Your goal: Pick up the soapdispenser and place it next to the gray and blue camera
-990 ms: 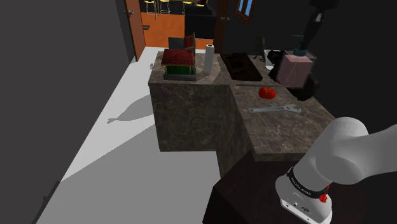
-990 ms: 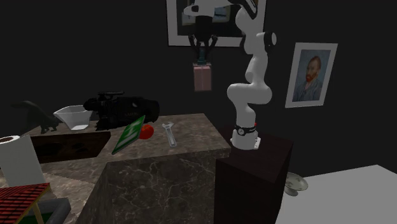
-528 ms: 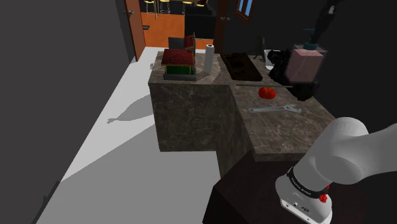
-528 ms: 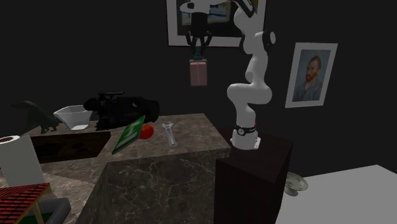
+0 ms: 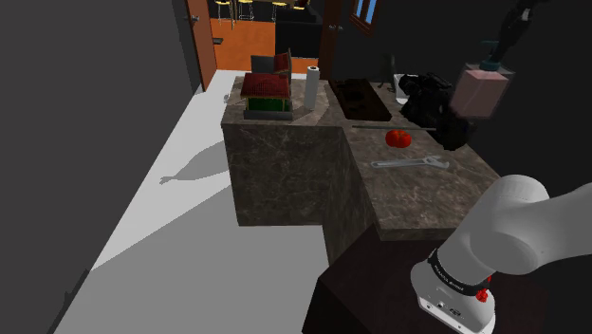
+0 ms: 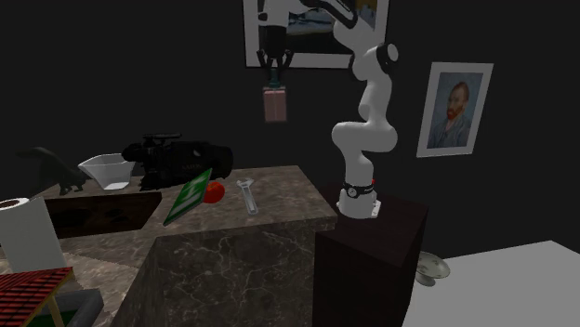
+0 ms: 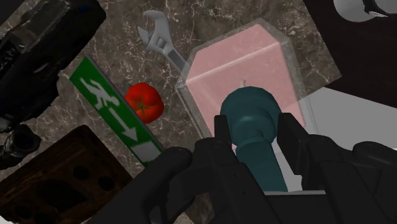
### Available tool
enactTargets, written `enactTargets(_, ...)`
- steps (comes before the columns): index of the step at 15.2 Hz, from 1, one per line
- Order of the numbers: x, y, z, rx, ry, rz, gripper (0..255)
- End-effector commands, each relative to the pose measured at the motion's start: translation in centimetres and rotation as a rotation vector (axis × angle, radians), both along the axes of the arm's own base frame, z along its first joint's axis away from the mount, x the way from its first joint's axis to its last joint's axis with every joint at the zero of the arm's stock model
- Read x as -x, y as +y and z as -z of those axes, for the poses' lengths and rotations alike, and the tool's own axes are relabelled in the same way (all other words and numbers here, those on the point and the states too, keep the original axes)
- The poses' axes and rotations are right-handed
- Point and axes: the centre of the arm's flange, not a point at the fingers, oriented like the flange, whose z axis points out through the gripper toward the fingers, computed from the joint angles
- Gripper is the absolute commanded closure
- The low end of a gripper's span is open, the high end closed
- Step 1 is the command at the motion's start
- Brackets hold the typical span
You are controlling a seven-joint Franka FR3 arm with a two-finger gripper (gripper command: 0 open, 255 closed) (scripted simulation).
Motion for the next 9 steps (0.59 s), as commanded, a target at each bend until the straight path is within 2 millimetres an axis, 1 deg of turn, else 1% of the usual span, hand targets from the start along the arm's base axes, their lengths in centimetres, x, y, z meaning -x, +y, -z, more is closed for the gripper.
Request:
enactTargets(1, 1.2, -2.6, 0.0, 0.0, 0.001, -0.001, 255)
enactTargets(9, 5.1, -12.4, 0.0, 0.0, 0.001, -0.001, 255)
